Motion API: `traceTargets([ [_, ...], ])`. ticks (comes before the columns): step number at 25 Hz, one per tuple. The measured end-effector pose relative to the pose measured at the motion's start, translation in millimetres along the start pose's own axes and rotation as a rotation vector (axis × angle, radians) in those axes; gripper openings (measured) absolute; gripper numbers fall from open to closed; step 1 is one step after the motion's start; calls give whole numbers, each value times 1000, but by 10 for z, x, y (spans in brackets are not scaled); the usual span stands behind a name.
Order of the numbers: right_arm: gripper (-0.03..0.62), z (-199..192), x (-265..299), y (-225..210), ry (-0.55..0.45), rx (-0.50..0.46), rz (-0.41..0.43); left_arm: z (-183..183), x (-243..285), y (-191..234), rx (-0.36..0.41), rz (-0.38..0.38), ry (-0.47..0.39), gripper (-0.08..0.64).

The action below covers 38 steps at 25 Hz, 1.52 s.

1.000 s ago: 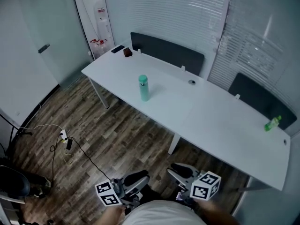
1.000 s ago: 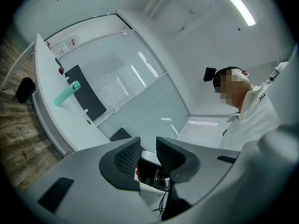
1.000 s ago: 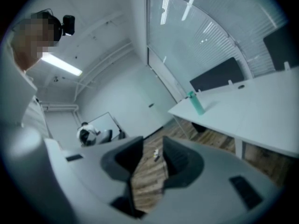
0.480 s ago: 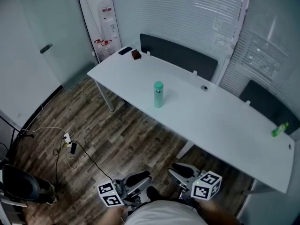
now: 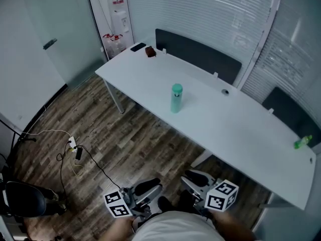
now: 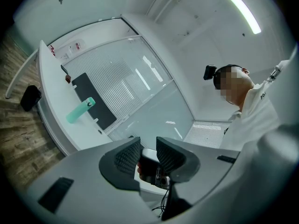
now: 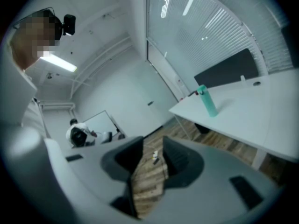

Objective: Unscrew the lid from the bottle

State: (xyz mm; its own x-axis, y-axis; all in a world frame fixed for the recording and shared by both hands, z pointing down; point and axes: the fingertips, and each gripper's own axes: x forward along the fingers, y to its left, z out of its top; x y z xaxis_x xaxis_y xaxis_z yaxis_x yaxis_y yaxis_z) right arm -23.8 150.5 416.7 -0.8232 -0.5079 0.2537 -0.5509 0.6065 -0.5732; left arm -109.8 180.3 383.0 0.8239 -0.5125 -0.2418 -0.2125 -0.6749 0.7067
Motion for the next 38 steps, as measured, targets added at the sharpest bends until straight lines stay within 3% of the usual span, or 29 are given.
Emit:
traceTargets([
  [17, 127, 895, 447, -1038, 53, -71, 78, 453, 1017, 837, 39, 87, -47, 104],
  [25, 127, 1116, 551, -1460, 74, -67, 96, 516, 1375, 1102, 40, 126, -50, 104],
  [30, 127, 1172, 638, -1562, 77, -53, 82, 580, 1419, 1239, 26, 131, -33, 104],
  [38, 127, 1222, 747, -1580, 44, -23, 4, 732, 1436, 1378, 5, 71, 41, 104],
])
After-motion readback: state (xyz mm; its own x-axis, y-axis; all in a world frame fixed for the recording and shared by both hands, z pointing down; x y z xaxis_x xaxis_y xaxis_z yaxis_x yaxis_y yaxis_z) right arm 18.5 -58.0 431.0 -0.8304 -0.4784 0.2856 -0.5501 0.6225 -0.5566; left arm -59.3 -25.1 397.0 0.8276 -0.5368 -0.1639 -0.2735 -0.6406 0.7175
